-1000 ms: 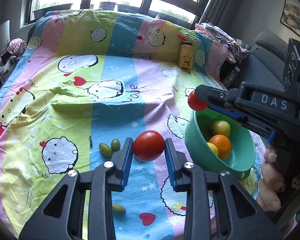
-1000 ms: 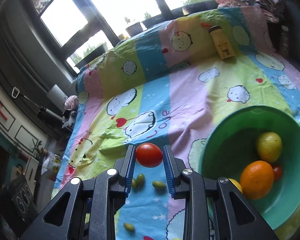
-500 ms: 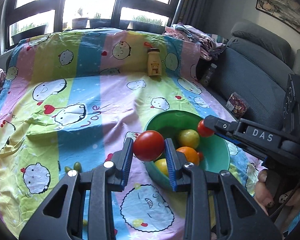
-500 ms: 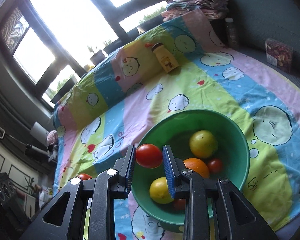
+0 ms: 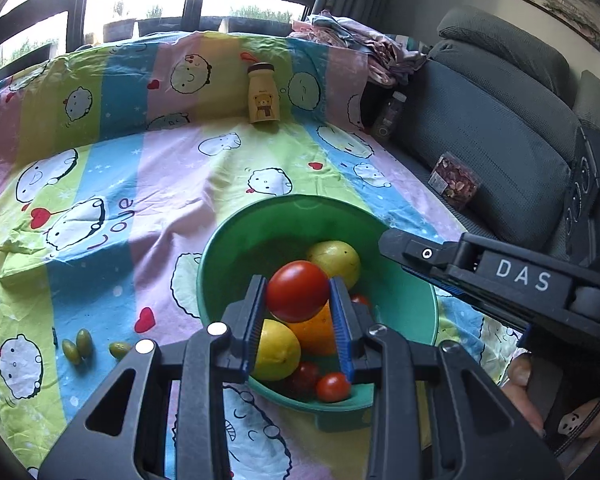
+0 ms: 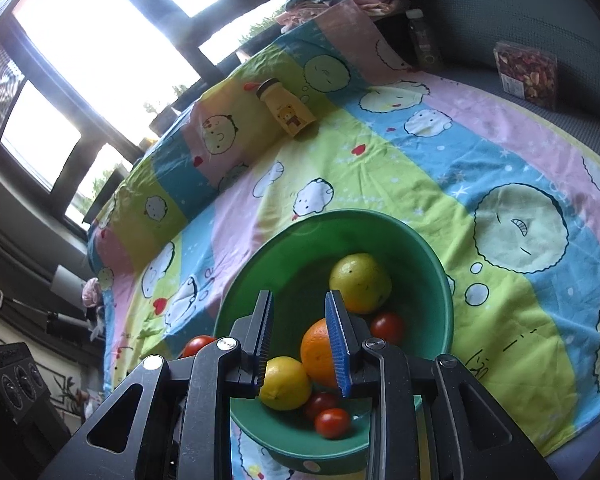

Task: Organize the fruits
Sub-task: 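Carry both held tomatoes over the green basin, then lower the tomatoes into the basin and open both tools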

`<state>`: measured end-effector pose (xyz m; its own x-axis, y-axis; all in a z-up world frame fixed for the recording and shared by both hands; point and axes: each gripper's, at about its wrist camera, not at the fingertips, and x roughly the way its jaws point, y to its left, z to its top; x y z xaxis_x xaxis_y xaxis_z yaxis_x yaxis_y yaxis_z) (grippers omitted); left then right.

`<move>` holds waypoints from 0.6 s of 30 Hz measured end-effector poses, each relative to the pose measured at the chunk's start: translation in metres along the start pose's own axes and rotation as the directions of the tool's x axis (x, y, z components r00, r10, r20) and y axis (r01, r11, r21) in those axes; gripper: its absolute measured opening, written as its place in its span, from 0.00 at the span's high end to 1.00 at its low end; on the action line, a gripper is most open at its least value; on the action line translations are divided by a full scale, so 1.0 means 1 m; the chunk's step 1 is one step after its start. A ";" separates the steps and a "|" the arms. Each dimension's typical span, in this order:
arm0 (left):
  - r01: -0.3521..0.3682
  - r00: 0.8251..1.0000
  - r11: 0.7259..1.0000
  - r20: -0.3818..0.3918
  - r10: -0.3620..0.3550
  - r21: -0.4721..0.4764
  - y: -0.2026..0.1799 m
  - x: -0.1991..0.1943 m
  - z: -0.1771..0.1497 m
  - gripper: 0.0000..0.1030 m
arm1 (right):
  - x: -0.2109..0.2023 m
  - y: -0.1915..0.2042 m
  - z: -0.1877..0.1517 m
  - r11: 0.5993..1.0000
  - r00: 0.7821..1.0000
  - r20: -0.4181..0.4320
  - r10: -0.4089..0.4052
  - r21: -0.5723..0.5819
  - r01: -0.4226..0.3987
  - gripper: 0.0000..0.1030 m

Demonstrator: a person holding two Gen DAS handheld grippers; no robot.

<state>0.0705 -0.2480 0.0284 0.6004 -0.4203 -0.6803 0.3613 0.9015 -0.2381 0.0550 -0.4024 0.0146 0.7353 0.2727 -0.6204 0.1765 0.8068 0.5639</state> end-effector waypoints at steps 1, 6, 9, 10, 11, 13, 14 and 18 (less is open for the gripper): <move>0.001 1.000 1.000 -0.007 -0.001 0.001 -0.001 0.003 -0.001 0.69 | -0.001 -0.002 0.000 1.000 1.000 0.002 -0.006 0.004 0.006 0.71; 0.009 0.999 1.000 -0.035 -0.009 0.014 -0.008 0.014 -0.004 0.69 | -0.002 -0.007 0.002 1.000 1.000 0.003 -0.019 0.023 0.019 0.71; 0.012 0.999 1.000 -0.048 -0.011 0.016 -0.010 0.019 -0.005 0.69 | -0.003 -0.009 0.003 0.999 1.000 0.007 -0.026 0.026 0.026 0.71; 0.012 0.999 1.000 -0.053 -0.011 0.018 -0.010 0.021 -0.005 0.69 | -0.003 -0.008 0.004 0.999 1.000 0.008 -0.028 0.027 0.028 0.71; 0.012 0.998 1.000 -0.057 -0.011 0.019 -0.011 0.021 -0.006 0.69 | -0.003 -0.009 0.004 0.999 1.000 0.008 -0.029 0.028 0.028 0.71; 0.016 0.998 1.000 -0.055 -0.016 0.017 -0.010 0.021 -0.006 0.61 | -0.004 -0.010 0.004 0.999 1.000 0.006 -0.029 0.031 0.029 0.71; 0.020 0.998 1.000 -0.055 -0.020 0.014 -0.010 0.020 -0.006 0.58 | -0.004 -0.009 0.004 0.999 0.999 0.007 -0.031 0.030 0.031 0.71; 0.023 0.999 1.000 -0.044 -0.023 0.004 -0.008 0.014 -0.005 0.40 | -0.006 -0.007 0.003 0.999 1.000 0.011 -0.027 0.020 0.027 0.71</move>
<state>0.0727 -0.2608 0.0170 0.5597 -0.4359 -0.7048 0.3779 0.8912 -0.2510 0.0514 -0.4116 0.0158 0.7374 0.2448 -0.6296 0.2094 0.8033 0.5576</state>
